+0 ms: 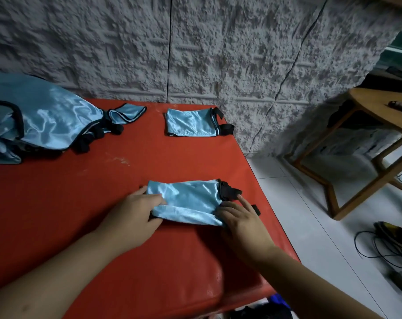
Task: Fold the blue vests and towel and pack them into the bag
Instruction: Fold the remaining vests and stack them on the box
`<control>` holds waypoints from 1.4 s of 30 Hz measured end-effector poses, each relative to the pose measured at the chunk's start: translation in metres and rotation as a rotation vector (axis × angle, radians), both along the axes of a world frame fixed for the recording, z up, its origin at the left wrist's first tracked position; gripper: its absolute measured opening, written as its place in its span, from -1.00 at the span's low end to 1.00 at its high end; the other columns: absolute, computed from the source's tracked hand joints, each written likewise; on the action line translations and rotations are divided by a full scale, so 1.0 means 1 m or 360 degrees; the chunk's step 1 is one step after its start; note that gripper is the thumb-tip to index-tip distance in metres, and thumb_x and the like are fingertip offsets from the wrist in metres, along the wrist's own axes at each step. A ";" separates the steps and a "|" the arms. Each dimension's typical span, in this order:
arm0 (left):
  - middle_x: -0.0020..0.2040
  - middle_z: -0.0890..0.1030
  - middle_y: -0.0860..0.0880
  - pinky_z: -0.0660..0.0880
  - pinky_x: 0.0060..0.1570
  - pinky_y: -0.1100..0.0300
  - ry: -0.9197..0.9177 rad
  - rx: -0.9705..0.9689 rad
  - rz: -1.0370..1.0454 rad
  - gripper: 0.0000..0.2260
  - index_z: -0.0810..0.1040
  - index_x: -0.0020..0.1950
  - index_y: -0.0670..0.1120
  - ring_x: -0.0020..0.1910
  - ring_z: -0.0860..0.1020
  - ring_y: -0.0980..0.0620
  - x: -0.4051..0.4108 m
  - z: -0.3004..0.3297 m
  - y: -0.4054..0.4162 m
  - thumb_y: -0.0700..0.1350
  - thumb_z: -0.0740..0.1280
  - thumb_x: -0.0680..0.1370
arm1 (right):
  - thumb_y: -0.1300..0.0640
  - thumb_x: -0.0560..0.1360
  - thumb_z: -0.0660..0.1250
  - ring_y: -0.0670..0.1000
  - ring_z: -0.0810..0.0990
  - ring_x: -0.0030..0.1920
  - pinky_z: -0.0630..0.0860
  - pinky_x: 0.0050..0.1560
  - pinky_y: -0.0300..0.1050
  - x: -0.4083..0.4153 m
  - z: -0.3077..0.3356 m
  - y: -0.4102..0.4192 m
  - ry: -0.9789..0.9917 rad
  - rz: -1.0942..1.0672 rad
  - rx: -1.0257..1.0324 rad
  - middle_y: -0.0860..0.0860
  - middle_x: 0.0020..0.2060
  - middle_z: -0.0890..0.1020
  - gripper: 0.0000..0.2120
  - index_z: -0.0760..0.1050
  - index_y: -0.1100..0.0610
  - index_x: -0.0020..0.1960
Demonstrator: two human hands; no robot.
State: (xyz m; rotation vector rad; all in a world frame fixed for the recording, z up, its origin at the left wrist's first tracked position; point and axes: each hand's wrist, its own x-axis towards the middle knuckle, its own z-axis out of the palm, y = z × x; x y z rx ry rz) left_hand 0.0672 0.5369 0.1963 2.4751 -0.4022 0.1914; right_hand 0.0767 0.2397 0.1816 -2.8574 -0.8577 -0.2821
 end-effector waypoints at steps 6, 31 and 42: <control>-0.08 0.74 -0.11 0.59 -0.05 0.15 0.0668 -0.1361 0.0134 -0.81 0.71 -0.04 -0.12 -0.10 0.69 -0.01 0.008 0.048 0.011 -0.19 0.46 0.36 | 0.34 0.38 0.41 -0.15 0.37 -0.51 0.30 -0.50 -0.21 0.025 0.099 0.014 0.0989 -0.0166 0.0811 -0.08 -0.47 0.47 -0.87 0.56 0.14 -0.17; 0.62 -0.31 0.13 -0.35 0.54 -0.08 0.0483 0.0758 -0.0082 -0.36 -0.29 0.57 0.33 0.54 -0.46 0.06 -0.013 -0.026 -0.027 0.43 -0.37 0.49 | -0.19 0.55 0.31 -0.10 0.41 0.44 0.36 0.46 -0.06 -0.044 -0.006 0.014 0.0285 0.0111 0.0225 -0.13 0.32 0.55 -0.61 0.56 -0.04 0.30; 0.60 -0.36 0.11 -0.40 0.48 -0.28 0.0518 0.0779 -0.0161 -0.44 -0.09 0.61 0.27 0.49 -0.55 0.00 -0.011 -0.023 -0.026 0.23 0.02 0.63 | -0.21 0.53 0.25 0.20 0.61 -0.14 0.44 -0.20 -0.09 0.027 0.041 0.075 0.0620 -0.1184 0.0390 0.06 -0.21 0.63 -0.60 0.45 0.12 -0.21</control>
